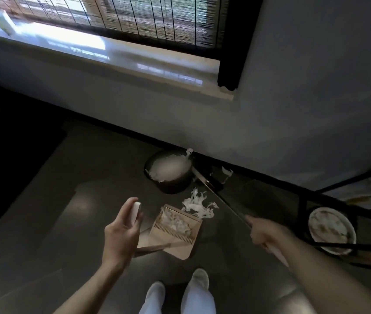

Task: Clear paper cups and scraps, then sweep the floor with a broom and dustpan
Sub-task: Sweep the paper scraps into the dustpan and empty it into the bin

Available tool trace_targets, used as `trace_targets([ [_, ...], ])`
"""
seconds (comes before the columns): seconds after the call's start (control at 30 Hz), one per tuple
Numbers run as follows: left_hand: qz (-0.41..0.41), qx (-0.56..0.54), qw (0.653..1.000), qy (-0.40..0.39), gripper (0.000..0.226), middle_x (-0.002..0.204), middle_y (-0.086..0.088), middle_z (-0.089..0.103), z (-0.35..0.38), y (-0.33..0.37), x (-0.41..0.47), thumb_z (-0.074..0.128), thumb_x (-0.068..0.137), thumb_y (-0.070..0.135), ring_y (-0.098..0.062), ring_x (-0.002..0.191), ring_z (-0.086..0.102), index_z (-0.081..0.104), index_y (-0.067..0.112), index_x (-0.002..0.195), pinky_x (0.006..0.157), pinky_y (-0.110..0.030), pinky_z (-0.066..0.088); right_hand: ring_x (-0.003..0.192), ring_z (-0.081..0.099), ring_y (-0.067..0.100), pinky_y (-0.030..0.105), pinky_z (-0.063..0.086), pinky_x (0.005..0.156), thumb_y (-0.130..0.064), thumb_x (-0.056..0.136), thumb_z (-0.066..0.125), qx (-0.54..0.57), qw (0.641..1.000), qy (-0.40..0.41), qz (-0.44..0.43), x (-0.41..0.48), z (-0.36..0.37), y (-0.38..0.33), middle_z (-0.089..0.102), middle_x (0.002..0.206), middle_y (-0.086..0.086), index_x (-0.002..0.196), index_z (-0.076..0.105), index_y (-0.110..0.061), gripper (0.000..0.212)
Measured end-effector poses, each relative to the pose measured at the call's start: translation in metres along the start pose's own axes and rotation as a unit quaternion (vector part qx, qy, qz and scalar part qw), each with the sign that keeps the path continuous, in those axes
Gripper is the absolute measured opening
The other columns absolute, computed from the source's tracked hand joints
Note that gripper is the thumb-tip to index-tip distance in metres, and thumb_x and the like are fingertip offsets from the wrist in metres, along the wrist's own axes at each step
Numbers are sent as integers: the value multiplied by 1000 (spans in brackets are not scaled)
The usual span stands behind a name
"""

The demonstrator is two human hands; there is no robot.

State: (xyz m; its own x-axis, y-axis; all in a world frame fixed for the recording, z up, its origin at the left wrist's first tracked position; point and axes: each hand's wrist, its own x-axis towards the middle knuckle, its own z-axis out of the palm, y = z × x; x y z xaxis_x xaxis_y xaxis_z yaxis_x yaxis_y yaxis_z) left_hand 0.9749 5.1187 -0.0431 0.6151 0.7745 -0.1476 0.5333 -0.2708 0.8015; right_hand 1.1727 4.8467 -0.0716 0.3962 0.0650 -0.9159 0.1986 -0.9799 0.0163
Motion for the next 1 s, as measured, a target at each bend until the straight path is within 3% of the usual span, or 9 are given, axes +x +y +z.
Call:
trace_targets([
  [0.1, -6, 4, 1000, -5, 28, 74, 12, 63, -1, 0, 5, 67, 88, 27, -2, 55, 56, 61, 45, 109, 59, -28, 50, 122, 53, 30, 32, 46, 94, -5, 88, 51, -17, 999, -15, -23, -8, 27, -18, 47, 143, 16, 155, 1, -25, 86],
  [0.23, -4, 2, 1000, -12, 26, 76, 10, 64, -4, -1, 7, 64, 89, 34, -14, 56, 57, 58, 51, 109, 58, -44, 53, 75, 53, 15, 26, 46, 64, -16, 91, 60, 54, 998, -25, -31, -31, 8, -7, 61, 109, 4, 155, 7, -26, 84],
  [0.33, 1, 0, 1000, -14, 25, 79, 13, 65, 1, 1, 1, 63, 89, 36, -4, 61, 59, 58, 52, 108, 62, -38, 52, 59, 39, 8, 19, 36, 51, -18, 90, 63, 69, 997, 3, -34, -51, -11, 11, 31, 71, -9, 154, 12, -27, 82],
  [0.4, -4, -3, 1000, -12, 24, 80, 17, 66, 1, 0, -3, 63, 89, 38, 3, 63, 59, 58, 54, 107, 62, -33, 51, 60, 45, 9, 20, 37, 50, -18, 90, 63, 67, 997, 15, -35, -57, -21, 17, 42, 74, -6, 154, 12, -26, 82],
  [0.53, -12, -8, 1000, -9, 26, 71, 21, 63, -1, -3, -3, 64, 89, 37, 1, 53, 54, 58, 56, 106, 57, -36, 51, 99, 61, 22, 25, 47, 71, -19, 91, 62, 11, 999, 44, -13, -41, -34, 19, 56, 132, 9, 154, 10, -19, 82],
  [0.73, -6, 14, 1000, -12, 29, 69, 18, 61, 1, -1, 0, 65, 89, 29, -6, 54, 55, 59, 49, 109, 59, -37, 54, 111, 59, 24, 26, 48, 85, -23, 88, 66, 16, 999, -5, -29, -20, 22, 5, 56, 131, 10, 149, 23, -15, 75],
  [0.83, 16, 24, 1000, -12, 28, 75, 7, 62, 0, 4, -1, 65, 89, 26, -13, 60, 58, 60, 38, 114, 63, -30, 50, 69, 67, 17, 25, 54, 60, -15, 89, 64, 141, 988, -66, -21, -34, 40, 7, 66, 97, 14, 150, 25, -20, 73],
  [0.9, 22, 28, 999, -19, 28, 81, 3, 64, 2, 9, -3, 63, 90, 25, -11, 63, 58, 61, 34, 116, 63, -26, 44, 36, 48, 9, 18, 41, 37, -2, 91, 59, 312, 946, -88, -5, -47, 29, 23, 56, 61, 7, 150, 27, -29, 72],
  [1.0, 17, 40, 999, -28, 29, 83, 2, 63, 1, 12, -5, 62, 91, 25, -14, 68, 58, 60, 34, 118, 65, -23, 39, 30, 35, 5, 14, 32, 33, 1, 94, 55, 415, 905, -87, 19, -75, 6, 43, 40, 40, 0, 149, 25, -34, 72],
])
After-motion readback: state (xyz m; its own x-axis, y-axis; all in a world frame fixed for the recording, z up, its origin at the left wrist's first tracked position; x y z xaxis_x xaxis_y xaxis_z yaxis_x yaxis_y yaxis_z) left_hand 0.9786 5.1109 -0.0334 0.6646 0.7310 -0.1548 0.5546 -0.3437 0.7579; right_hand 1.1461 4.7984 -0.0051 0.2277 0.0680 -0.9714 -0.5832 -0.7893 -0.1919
